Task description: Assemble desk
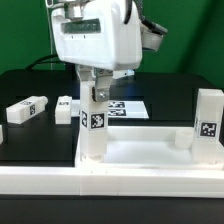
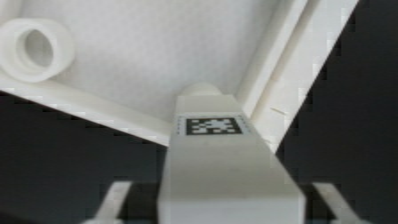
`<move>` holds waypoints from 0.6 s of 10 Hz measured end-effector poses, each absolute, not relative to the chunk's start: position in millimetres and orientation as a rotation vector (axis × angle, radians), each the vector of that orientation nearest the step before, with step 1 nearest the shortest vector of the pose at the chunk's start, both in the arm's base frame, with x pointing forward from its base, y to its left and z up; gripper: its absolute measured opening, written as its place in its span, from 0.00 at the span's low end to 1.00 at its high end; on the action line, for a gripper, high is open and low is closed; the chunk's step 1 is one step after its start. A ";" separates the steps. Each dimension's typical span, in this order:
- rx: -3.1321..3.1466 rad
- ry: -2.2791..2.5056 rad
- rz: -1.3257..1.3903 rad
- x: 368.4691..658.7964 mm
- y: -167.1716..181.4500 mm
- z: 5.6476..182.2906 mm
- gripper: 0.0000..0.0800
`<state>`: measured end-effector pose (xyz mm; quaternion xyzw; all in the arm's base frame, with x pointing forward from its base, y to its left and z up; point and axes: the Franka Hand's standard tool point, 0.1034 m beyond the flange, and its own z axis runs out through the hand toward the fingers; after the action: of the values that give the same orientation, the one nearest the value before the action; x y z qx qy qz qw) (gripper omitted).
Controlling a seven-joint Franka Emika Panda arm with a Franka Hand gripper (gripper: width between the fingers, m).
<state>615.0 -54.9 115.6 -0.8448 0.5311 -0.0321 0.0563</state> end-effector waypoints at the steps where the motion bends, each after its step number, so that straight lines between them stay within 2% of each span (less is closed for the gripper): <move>1: -2.601 1.553 -0.100 614.9 -55.4 115.6 0.64; 2: -2.671 1.440 -0.109 614.8 -56.0 115.6 0.64; 3: -2.773 1.247 -0.120 614.8 -56.1 115.3 0.77; 6: -2.953 0.785 -0.139 615.0 -55.4 113.0 0.81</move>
Offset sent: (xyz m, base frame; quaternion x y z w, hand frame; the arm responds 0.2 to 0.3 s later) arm 0.0055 -0.0014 -0.0006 -0.0109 0.0101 -0.2809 0.9596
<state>615.0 -55.4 113.0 -0.9646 0.2564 -0.0454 0.0415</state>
